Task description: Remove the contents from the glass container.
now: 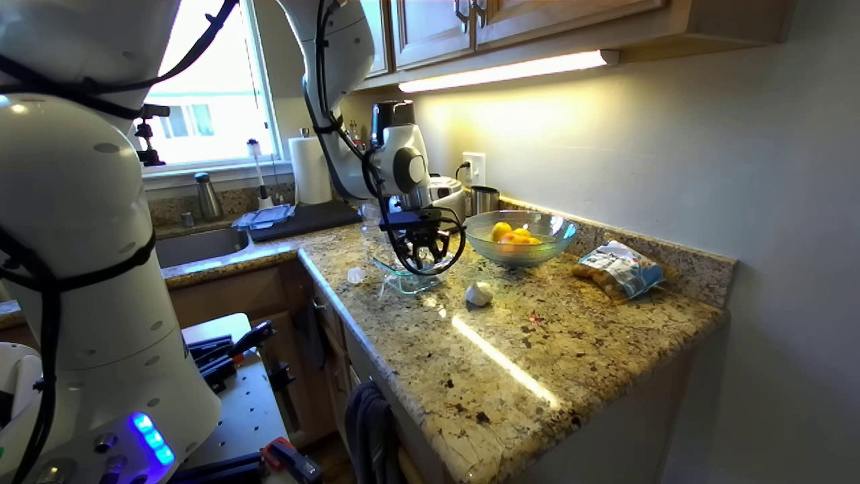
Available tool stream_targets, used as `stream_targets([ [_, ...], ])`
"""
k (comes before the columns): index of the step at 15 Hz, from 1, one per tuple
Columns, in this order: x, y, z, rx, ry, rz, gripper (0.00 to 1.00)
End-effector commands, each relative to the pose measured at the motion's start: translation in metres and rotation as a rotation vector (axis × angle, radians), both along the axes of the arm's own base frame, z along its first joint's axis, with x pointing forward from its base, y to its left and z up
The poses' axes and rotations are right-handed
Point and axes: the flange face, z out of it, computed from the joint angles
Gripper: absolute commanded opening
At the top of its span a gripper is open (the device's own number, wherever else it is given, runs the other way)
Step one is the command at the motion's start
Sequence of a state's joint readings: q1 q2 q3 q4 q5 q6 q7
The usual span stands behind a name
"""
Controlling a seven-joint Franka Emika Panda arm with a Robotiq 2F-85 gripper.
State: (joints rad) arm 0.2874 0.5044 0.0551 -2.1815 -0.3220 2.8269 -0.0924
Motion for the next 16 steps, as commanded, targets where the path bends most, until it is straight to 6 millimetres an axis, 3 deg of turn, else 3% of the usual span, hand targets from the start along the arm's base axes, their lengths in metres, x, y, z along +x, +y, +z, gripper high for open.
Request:
stream_targets([
  [1,-0.012,-0.007,0.043,0.029,-0.013,-0.095,0.20],
  [6,-0.005,-0.028,0.084,0.029,-0.086,-0.266,0.20],
  [10,0.007,-0.066,0.103,0.023,-0.151,-0.455,0.20],
  [12,0.011,-0.085,0.101,0.012,-0.162,-0.551,0.20],
  [16,0.009,-0.113,0.076,-0.039,-0.131,-0.716,0.20],
])
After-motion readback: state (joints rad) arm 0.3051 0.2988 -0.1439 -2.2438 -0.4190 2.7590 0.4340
